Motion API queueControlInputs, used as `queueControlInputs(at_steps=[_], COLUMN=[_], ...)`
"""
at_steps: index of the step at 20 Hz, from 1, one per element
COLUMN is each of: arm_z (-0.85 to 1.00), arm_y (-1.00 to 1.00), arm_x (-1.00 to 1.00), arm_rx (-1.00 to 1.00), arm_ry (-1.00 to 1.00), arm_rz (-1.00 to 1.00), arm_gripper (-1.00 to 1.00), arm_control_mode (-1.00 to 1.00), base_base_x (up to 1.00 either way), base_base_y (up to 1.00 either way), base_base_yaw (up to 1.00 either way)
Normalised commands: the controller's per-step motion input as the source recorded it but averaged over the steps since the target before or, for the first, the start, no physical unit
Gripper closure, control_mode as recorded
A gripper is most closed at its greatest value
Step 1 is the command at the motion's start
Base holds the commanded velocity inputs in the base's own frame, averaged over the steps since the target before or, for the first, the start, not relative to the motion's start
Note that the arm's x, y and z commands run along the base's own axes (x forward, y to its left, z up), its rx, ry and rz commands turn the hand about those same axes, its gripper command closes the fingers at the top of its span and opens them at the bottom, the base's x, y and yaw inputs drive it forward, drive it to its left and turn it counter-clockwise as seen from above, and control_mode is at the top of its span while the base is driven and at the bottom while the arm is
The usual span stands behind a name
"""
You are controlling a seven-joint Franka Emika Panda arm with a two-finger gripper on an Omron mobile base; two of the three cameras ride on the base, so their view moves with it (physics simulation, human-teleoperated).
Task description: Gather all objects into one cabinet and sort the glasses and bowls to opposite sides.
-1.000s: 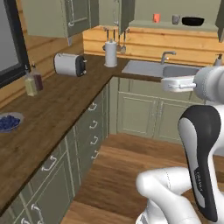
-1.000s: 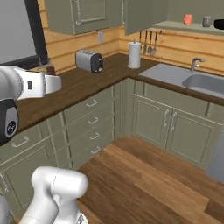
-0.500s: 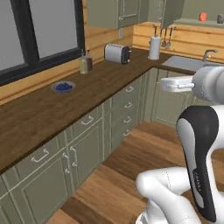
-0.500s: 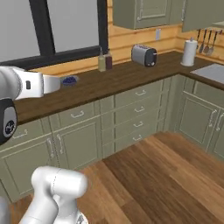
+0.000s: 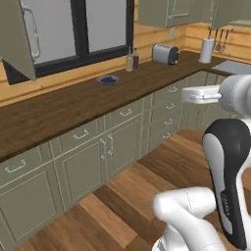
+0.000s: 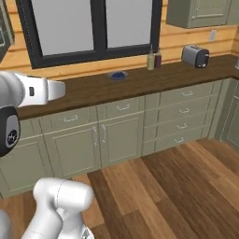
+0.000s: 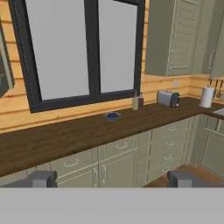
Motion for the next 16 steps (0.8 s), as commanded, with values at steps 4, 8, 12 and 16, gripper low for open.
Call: queueControlInputs(at_steps=[4,8,12,16], arm_z=[0.00,0.00,0.00,0.00], arm_y=[0.00,0.00,0.00,0.00], arm_x=[0.00,0.00,0.00,0.00], arm_rx=[0.00,0.00,0.00,0.00], arm_ry=[0.00,0.00,0.00,0.00], arm_rz=[0.00,0.00,0.00,0.00], arm_gripper=[-1.00,-1.00,-1.00,-1.00], arm_control_mode=[1.00,1.00,1.00,1.00], base_base_x=[-0.33,-0.36,-0.69,-0.22], base_base_y=[0.73,0.93,0.48,0.51], base_base_yaw=[0.14,0.11,0.42,0.58])
